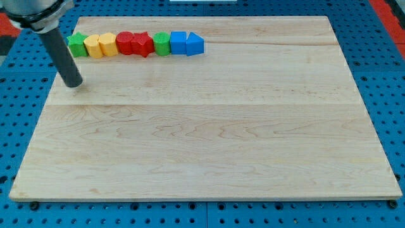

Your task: Push the yellow heart upwards

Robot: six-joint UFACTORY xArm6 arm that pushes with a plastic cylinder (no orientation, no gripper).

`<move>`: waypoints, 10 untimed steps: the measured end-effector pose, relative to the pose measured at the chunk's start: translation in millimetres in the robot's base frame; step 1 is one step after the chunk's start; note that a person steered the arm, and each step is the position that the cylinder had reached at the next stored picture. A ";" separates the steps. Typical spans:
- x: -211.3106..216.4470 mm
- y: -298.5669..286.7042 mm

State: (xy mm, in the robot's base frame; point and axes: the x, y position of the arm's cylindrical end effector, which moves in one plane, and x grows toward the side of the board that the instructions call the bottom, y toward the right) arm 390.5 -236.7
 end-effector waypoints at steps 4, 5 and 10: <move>3.7 -34.4; 3.7 -26.9; -59.1 -18.4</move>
State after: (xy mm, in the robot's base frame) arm 331.4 -255.1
